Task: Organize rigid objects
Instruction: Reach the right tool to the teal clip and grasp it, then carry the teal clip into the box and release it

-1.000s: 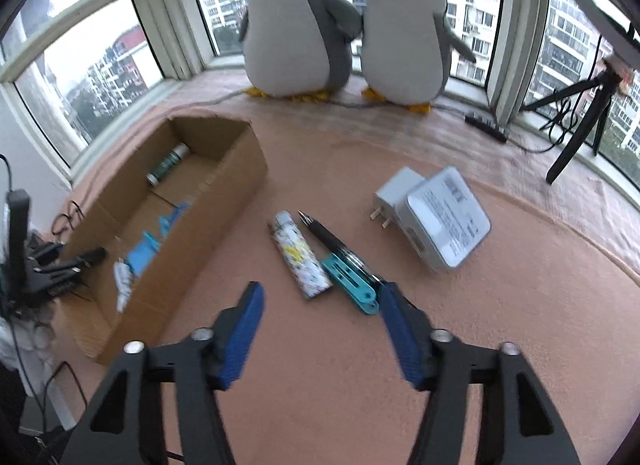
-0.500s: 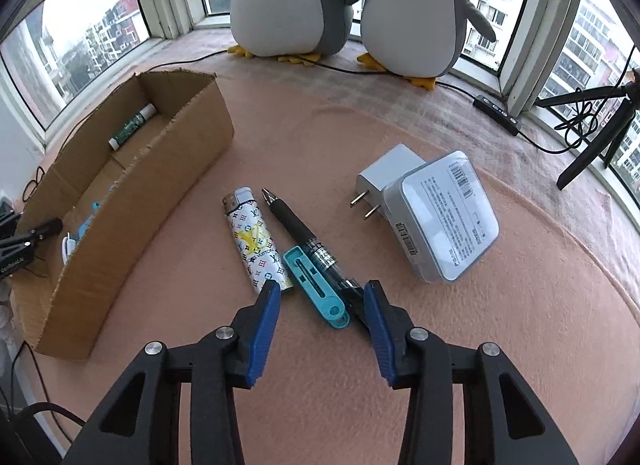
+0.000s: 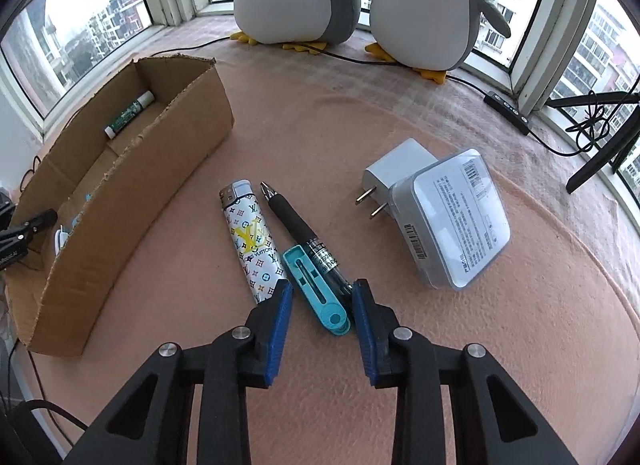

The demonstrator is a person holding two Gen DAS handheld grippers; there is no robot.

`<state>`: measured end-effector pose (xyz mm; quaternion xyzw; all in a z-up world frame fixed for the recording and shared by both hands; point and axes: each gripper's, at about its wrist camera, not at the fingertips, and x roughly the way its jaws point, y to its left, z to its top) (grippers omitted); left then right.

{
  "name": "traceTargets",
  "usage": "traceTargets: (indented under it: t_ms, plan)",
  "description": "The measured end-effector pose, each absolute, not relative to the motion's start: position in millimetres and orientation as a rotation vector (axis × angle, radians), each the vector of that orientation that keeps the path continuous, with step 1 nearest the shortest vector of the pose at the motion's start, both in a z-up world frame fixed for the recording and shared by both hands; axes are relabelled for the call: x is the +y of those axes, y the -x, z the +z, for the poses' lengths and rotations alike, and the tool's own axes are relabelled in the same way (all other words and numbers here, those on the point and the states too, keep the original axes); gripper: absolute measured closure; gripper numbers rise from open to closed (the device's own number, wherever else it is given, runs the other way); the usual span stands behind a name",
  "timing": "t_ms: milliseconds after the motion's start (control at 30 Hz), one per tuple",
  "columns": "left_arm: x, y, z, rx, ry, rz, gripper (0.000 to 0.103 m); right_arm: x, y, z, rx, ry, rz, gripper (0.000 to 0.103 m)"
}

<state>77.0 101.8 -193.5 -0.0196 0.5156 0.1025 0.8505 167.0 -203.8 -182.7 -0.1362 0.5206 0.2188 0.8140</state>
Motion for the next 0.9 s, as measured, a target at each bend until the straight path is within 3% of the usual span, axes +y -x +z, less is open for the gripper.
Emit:
traceTargets:
  t_ms: [67,133,400,900]
  plan:
    - [102,-77,-193,1.086,0.042,0.215,0.056,-203,-166,-182,1.114,0.294,0.47,0.075]
    - [102,-77,-194,1.086,0.041,0.215,0.056,-203,-165,-182,1.117,0.303,0.469,0.085]
    - [102,-77,-193,1.086,0.042,0.216,0.056,-207,-157,-183,1.129,0.262,0.469,0.092]
    - [101,-77,-193,1.086,0.04,0.217,0.056,-226,-130,-172,1.111,0.084,0.471,0.092]
